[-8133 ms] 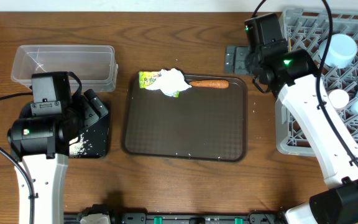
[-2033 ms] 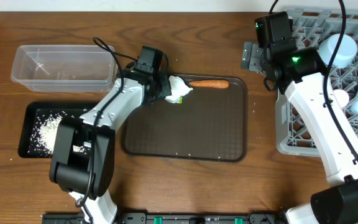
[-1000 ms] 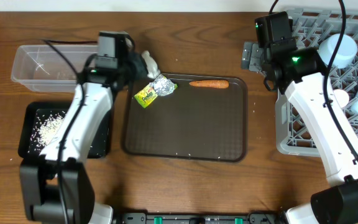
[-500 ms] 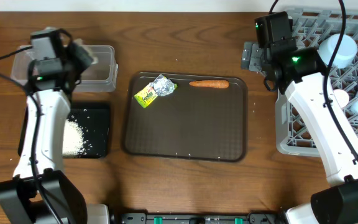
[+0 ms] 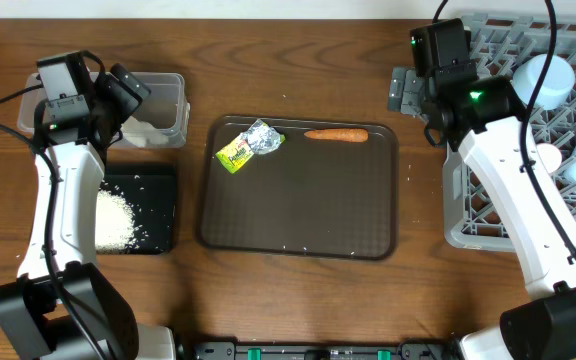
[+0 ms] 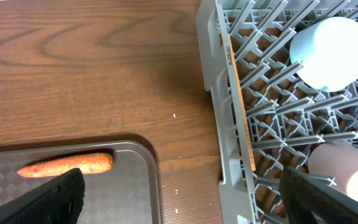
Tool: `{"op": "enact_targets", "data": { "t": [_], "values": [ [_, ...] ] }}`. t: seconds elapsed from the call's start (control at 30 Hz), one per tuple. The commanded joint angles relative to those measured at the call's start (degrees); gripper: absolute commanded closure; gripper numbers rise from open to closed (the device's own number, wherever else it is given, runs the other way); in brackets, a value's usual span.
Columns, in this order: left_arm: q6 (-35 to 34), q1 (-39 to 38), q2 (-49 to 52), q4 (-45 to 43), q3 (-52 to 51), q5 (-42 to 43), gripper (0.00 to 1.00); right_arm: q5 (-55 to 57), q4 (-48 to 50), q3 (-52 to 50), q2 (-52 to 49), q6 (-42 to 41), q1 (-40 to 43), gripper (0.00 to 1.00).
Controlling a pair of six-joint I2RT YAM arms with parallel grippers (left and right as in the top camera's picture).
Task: Sort waste into correct bins and load items into the dishwasher rack
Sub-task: 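Carry the tissue to the clear plastic container and release it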
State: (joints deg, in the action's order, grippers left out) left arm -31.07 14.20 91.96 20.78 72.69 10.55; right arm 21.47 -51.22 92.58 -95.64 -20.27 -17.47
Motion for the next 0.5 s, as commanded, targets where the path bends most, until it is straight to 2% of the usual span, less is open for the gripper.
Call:
{"op": "enact_targets", "data": {
  "t": [0.0,0.2,0.47],
  "values": [
    [1.03,-0.33,-0.55,0.09,0.68,7.65,0.04,0.96,0.00,0.31,-0.39,0.61,0.52,0.01],
    [5.97,-6.54,-4.04,2.38,0.68,9.79,0.04,0.96,0.02,0.31,-0.39,0.61,0.52,0.01],
    [5.92,-19.98,-2.38,6.84,0.66,9.77,0.04,0.96,0.02,0.31,-0.39,0.61,0.52,0.01]
  ]
}}
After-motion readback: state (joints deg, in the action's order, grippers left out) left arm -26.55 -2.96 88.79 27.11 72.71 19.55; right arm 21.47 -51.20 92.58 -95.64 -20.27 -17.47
